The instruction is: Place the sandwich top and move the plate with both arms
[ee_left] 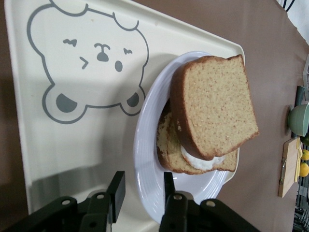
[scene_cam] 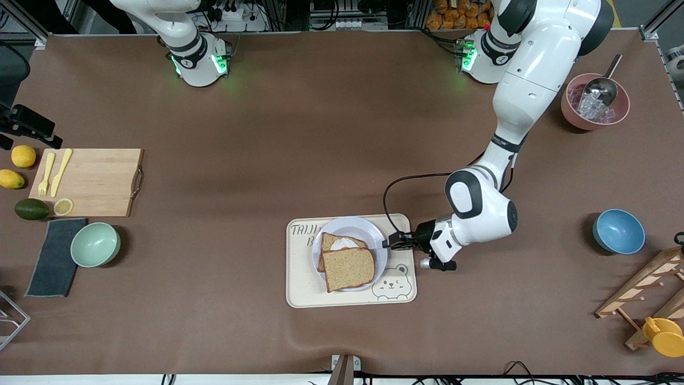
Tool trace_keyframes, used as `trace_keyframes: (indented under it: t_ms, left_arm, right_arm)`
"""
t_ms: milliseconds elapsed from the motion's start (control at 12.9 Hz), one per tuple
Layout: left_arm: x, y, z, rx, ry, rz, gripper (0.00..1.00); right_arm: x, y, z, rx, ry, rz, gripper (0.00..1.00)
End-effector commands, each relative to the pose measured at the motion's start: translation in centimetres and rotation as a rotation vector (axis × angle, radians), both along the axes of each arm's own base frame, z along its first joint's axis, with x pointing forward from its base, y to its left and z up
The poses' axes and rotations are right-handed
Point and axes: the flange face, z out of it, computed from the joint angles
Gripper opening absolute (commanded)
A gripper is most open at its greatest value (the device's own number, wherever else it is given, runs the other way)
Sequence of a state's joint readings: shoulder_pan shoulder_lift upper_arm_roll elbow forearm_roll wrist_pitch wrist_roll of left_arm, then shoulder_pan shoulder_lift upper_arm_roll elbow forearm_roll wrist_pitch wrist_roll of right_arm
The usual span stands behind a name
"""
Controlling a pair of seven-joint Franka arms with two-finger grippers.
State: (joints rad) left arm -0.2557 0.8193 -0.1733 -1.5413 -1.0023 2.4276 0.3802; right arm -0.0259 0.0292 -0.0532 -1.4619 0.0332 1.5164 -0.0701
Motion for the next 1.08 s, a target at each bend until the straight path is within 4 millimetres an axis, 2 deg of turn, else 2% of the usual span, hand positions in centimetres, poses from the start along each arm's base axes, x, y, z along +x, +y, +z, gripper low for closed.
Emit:
trace_keyframes:
  t_ms: [0,388,465,620,775,1008]
  left_arm:
    - [-0.1,1.7,2.1,0.044,0.004,-0.052,0.36]
    - [1.7,6.6,4.8,0.16,-0.04,-0.175,0.33]
    - [2.2,8.2,5.9,0.19,-0.057,-0.191,0.32]
    - [2.6,9.4,8.8,0.21,-0.068,-0.235,0.31]
    - [3.6,12.9,11.0,0.236,-0.056,-0.26,0.31]
    - [3.4,16.3,15.8,0.344,-0.075,-0.331,0.32]
  right_arm:
    - [-0.4,0.2,0.2,-0.006,0.003,-0.013,1.0]
    - [-0.4,0.1,0.1,-0.004,0.006,-0.014,1.0]
    - [-0.4,0.0,0.1,-0.004,0.006,-0.017,1.0]
    - [-0.4,0.2,0.1,-0.004,0.006,-0.014,1.0]
    - [-0.4,0.2,0.1,-0.004,0.006,-0.014,1.0]
    - [-0.4,0.3,0.1,-0.004,0.008,-0.013,1.0]
